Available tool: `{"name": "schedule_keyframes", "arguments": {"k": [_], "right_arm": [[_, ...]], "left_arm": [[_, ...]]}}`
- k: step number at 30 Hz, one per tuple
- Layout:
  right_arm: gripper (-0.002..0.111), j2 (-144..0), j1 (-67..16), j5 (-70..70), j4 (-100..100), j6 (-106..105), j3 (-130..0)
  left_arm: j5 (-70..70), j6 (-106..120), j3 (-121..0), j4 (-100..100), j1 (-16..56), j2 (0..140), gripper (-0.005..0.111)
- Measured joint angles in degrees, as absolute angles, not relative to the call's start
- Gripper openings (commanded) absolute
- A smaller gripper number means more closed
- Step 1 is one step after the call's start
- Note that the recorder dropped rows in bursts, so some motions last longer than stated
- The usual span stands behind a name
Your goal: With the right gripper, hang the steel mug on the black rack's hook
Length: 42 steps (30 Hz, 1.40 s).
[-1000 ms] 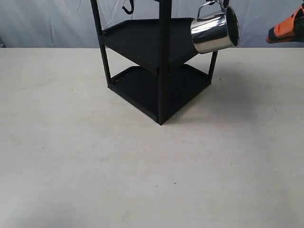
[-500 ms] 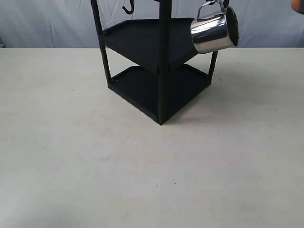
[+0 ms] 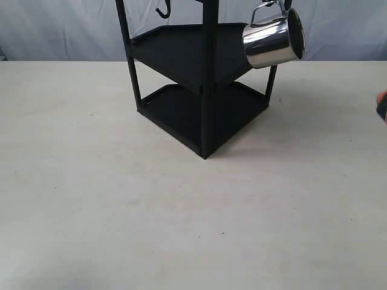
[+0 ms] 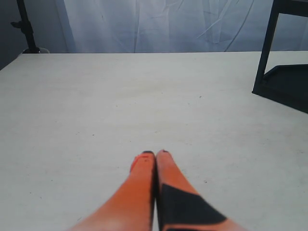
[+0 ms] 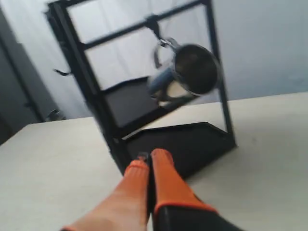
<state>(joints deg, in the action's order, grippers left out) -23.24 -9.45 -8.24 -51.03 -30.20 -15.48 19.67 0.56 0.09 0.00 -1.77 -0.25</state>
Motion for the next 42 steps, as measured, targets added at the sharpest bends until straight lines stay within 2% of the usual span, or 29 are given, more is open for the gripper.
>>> {"name": "schedule_keyframes", "arguments": {"k": [5,11,17,42], "right_arm": [[0.0,-13.2,-6.9,-0.7,-54.0,-30.2,-2.4],[0.0,-0.9,0.5,-3.9,-49.4,-30.6,-0.3],[0.0,-0.4,5.2,-6.8,-46.0,-31.0,-0.1],[0.0,-0.3,5.4,-7.3,-45.6,-31.0,-0.1]], "left_arm": [[19.7,0.6,0.1,0.0,-1.8,-0.2,0.0],[19.6,0.6,0.1,0.0,-1.8,-0.2,0.0],[19.6,0.6,0.1,0.0,-1.8,-0.2,0.0],[19.6,0.6,0.1,0.0,-1.8,-0.2,0.0]]}}
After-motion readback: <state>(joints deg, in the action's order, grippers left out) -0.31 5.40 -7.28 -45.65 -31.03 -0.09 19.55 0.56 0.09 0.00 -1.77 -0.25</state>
